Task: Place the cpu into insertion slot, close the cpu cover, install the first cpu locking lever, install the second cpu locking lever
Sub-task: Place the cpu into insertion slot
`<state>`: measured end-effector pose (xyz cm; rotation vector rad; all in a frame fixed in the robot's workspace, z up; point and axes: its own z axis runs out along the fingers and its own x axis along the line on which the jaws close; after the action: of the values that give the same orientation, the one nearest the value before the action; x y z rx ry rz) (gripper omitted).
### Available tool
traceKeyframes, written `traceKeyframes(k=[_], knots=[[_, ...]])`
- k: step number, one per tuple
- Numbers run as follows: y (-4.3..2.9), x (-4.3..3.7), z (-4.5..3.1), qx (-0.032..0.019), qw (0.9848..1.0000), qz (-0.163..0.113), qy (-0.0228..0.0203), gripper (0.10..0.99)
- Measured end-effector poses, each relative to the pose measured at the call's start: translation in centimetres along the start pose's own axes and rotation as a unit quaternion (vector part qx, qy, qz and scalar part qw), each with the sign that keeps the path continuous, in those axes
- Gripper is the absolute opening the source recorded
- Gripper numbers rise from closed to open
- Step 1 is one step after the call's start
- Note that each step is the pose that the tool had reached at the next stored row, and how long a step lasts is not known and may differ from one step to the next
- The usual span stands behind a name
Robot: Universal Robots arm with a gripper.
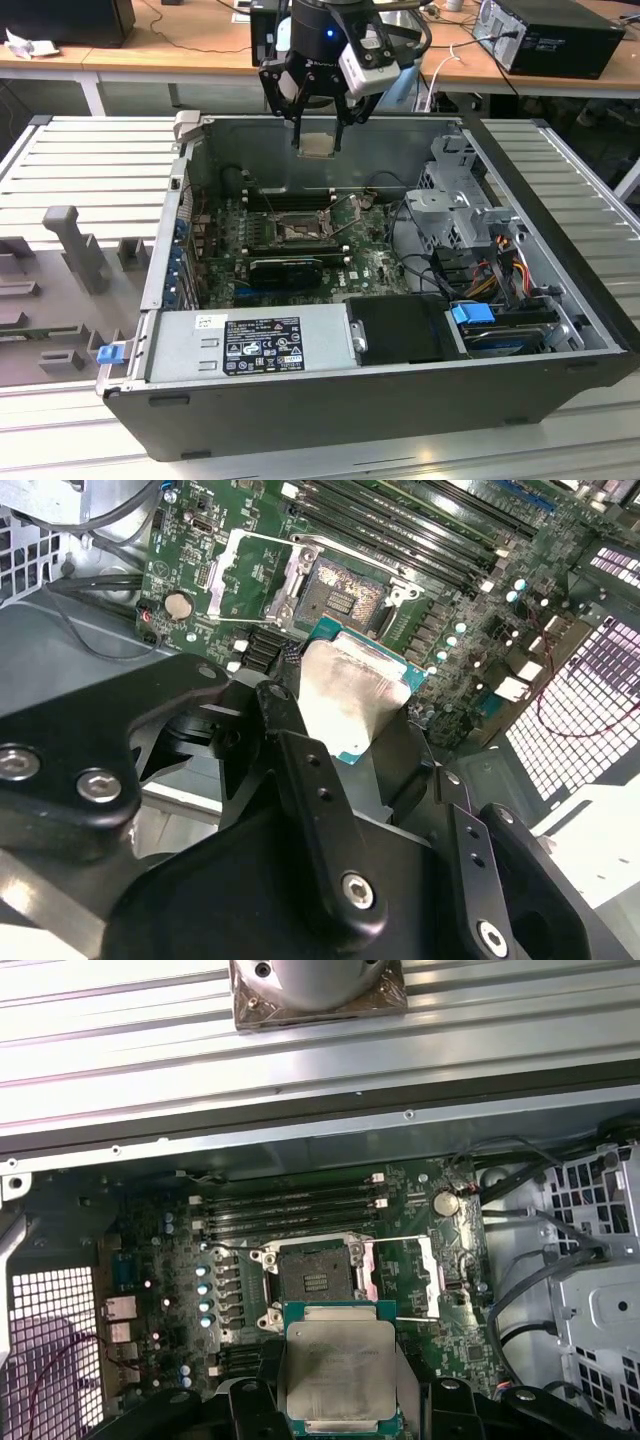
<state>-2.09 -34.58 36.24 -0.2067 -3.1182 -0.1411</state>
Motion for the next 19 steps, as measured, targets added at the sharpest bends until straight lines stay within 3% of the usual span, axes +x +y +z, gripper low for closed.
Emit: traceKeyframes(k=[10, 19], knots=[[0.00, 0.00, 0.00, -0.0002, 1.0000, 0.009, -0.0008, 0.525], [0.00, 0.00, 0.00, -0.0005, 0.9994, 0.033, -0.0030, 0.525]])
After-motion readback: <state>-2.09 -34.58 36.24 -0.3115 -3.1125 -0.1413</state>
